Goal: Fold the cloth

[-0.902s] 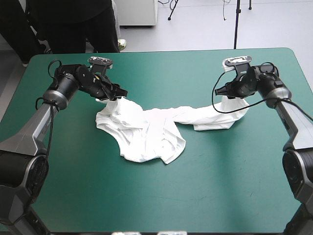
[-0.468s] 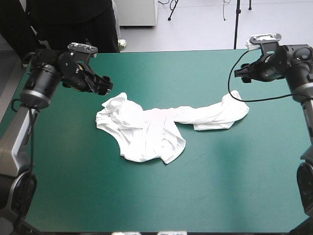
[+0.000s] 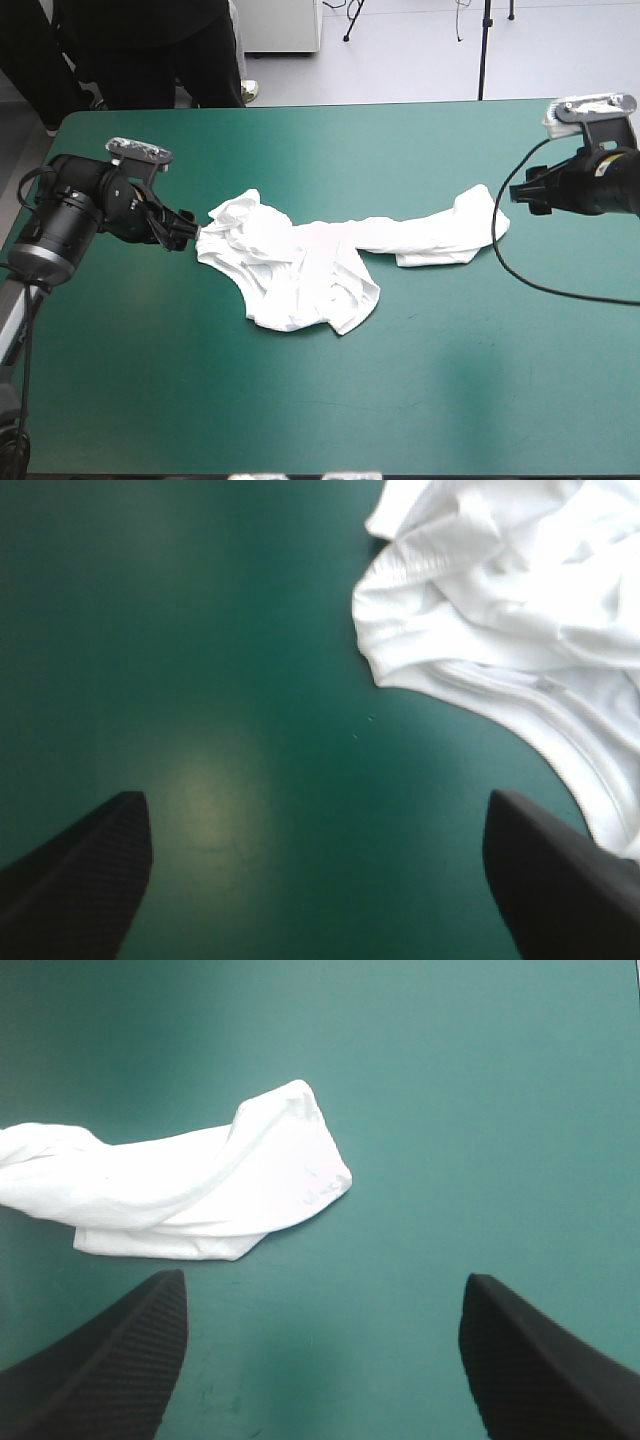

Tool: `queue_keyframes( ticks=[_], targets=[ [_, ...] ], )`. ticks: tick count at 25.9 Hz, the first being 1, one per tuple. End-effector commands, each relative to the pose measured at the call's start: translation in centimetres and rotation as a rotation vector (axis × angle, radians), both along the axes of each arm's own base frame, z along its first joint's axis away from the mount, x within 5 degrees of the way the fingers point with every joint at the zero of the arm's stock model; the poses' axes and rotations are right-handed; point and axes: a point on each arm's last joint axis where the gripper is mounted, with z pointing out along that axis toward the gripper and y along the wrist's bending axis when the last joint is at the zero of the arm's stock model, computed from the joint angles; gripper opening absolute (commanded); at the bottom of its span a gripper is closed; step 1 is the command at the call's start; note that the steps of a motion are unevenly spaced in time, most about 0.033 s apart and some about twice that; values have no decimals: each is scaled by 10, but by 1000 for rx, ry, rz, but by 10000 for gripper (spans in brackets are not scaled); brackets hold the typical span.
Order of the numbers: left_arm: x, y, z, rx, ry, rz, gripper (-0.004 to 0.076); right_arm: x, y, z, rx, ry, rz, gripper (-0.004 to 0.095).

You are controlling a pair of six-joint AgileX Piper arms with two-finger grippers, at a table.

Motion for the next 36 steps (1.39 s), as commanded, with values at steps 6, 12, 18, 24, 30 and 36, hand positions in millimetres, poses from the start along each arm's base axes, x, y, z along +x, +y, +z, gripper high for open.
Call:
queue_keyframes(
  ticks=[6, 12, 18, 24, 30, 36],
  targets=[
    [39, -7, -44, -42, 28, 13, 651, -37, 14, 9, 3, -108, 73, 716],
    [69, 5, -74, -170, 79, 83, 650, -36, 14, 1, -10, -87, 76, 716],
    [87, 6, -88, -184, 94, 100, 639, -32, 15, 1, -3, -103, 78, 716],
    [97, 2, -114, -216, 169, 111, 494, -9, 18, -17, -6, -27, 75, 716],
    [99, -21, -130, -185, 210, 51, 364, 24, 22, -48, -4, 88, 63, 715],
    [99, -33, -140, -181, 239, 26, 108, 60, 22, -103, -39, 217, 19, 715]
  ],
)
